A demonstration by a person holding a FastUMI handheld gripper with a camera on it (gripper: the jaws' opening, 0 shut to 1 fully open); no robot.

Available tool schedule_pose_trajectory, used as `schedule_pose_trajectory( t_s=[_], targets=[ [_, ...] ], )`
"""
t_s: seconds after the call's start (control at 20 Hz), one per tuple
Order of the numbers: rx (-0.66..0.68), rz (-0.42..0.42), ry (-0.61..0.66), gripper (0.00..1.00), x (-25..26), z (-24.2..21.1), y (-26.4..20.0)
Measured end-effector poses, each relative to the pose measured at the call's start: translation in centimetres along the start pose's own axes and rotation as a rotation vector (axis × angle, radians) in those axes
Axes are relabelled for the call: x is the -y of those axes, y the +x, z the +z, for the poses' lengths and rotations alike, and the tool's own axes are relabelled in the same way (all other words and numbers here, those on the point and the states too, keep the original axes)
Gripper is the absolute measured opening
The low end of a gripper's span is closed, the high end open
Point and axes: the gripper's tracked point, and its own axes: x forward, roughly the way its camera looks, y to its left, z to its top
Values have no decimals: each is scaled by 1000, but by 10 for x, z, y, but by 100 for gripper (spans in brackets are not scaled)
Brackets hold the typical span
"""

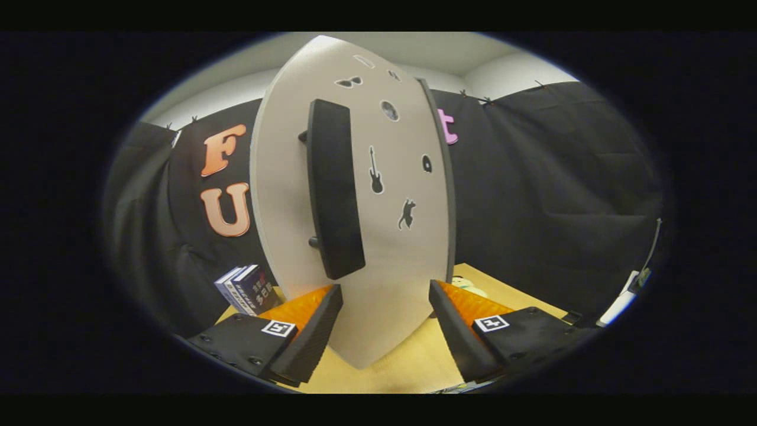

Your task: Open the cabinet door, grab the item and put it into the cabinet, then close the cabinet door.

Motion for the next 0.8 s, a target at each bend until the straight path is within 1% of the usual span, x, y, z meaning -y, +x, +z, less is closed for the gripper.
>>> schedule_pose_trajectory(
  t_s=[0.15,0.6,0.8],
  targets=[
    [-16,38,-17,95,-28,-3,30],
    [-25,55,25,95,-61,2,78],
    [-37,72,-35,95,-78,2,106]
  ],
)
